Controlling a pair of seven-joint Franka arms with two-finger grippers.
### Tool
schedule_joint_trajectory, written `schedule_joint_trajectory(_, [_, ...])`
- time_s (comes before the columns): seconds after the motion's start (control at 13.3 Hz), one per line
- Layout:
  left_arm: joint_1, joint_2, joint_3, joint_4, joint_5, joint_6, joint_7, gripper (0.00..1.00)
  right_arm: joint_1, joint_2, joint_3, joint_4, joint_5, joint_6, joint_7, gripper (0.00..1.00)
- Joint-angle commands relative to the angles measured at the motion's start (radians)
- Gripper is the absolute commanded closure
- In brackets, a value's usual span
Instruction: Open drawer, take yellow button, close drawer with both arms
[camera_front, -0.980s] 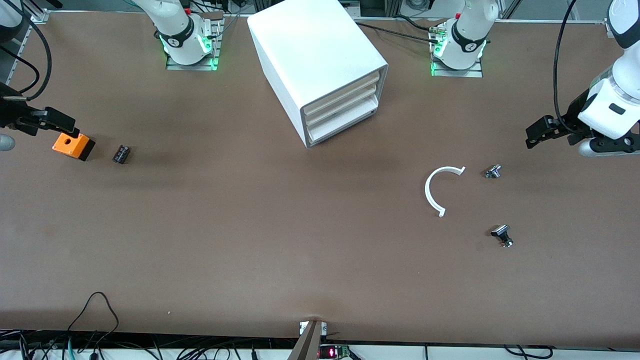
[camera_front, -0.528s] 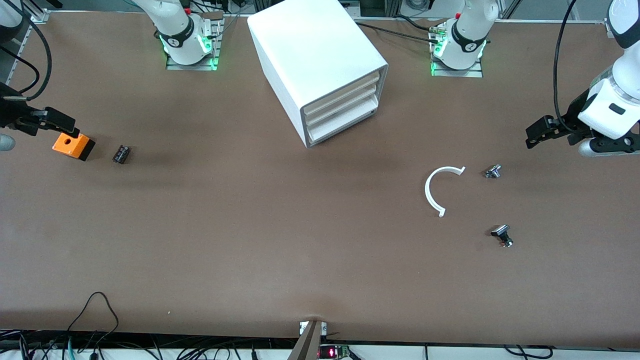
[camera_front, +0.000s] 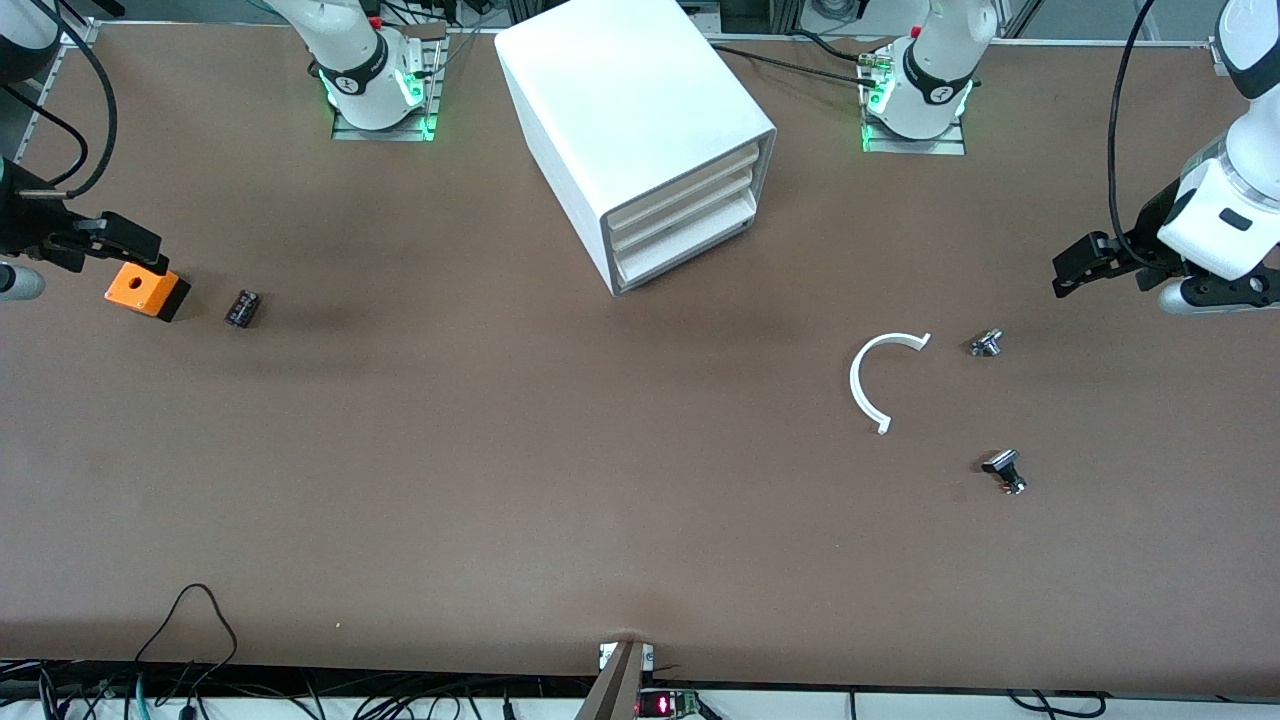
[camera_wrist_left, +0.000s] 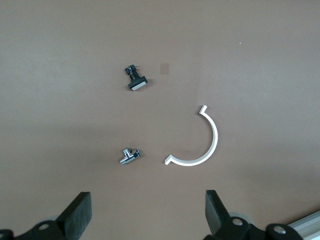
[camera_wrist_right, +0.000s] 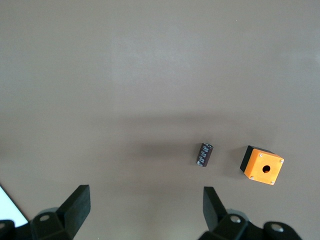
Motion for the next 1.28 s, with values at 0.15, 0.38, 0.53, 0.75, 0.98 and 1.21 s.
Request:
schedule_joint_trajectory(0.15, [-0.002,0.017,0.000,0.027,0.014,-0.016,0.018,0.00,0.003,-0.025,-0.001,-0.016,-0.012,-0.006,-0.004,0.00])
schedule_joint_trajectory(0.38, [0.002,0.017,0.000,0.028,0.014,-0.016,0.019,0.00,0.003,-0.027,-0.001,-0.016,-0.012,-0.008,-0.004,0.00])
schedule_joint_trajectory(0.53, [-0.002,0.018,0.000,0.028,0.014,-0.016,0.018,0.00,0.003,-0.025,-0.001,-0.018,-0.012,-0.009,-0.004,0.00])
schedule_joint_trajectory(0.75, [-0.002,0.023,0.000,0.031,0.012,-0.016,0.016,0.00,0.003,-0.027,-0.001,-0.016,-0.012,-0.009,-0.004,0.00])
schedule_joint_trajectory(0.98, [-0.005,0.021,-0.002,0.036,0.009,-0.017,0.007,0.00,0.003,-0.027,-0.003,-0.018,-0.012,-0.009,-0.004,0.00])
schedule_joint_trajectory(1.21, [-0.008,0.041,-0.003,0.027,0.001,-0.016,0.018,0.00,0.003,-0.027,-0.003,-0.016,-0.012,-0.009,-0.004,0.00])
